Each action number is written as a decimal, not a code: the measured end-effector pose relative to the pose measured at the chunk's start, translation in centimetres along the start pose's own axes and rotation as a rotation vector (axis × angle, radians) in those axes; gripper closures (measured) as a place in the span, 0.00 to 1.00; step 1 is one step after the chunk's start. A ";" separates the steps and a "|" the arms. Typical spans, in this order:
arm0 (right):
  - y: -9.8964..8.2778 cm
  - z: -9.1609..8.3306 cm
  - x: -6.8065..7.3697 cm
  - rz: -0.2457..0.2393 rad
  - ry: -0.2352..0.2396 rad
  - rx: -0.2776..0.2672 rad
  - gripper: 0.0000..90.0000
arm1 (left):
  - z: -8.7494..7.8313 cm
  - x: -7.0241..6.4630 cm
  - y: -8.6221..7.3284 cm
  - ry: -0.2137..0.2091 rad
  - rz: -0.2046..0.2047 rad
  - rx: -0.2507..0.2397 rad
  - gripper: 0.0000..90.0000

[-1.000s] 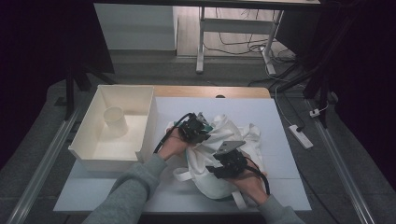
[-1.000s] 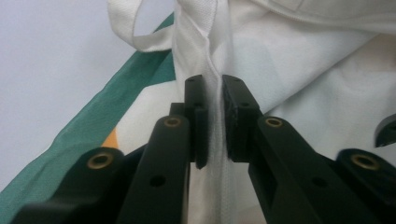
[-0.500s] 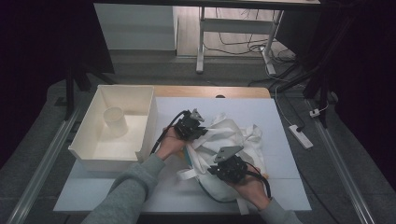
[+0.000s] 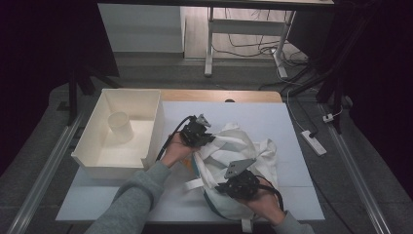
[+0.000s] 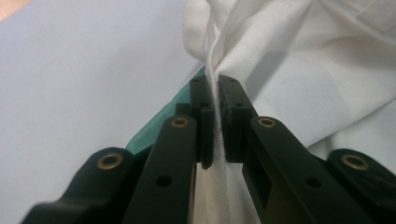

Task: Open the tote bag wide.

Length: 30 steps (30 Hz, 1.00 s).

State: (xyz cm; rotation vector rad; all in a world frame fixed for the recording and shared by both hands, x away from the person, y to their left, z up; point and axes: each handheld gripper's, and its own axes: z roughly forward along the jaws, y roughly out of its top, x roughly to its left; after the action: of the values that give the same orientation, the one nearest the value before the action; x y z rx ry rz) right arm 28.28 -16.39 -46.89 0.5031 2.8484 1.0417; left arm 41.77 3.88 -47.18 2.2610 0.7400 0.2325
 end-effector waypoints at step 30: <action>-1.3 -1.8 -2.2 0.122 0.065 -0.114 0.65 | 0.0 0.4 -0.6 0.000 -0.032 -0.001 0.94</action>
State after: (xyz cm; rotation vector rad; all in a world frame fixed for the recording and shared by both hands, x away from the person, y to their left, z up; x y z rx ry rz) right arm 29.71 -19.12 -46.45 0.6524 2.8228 1.2553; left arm 41.86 4.47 -47.64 2.2470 0.7747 0.2171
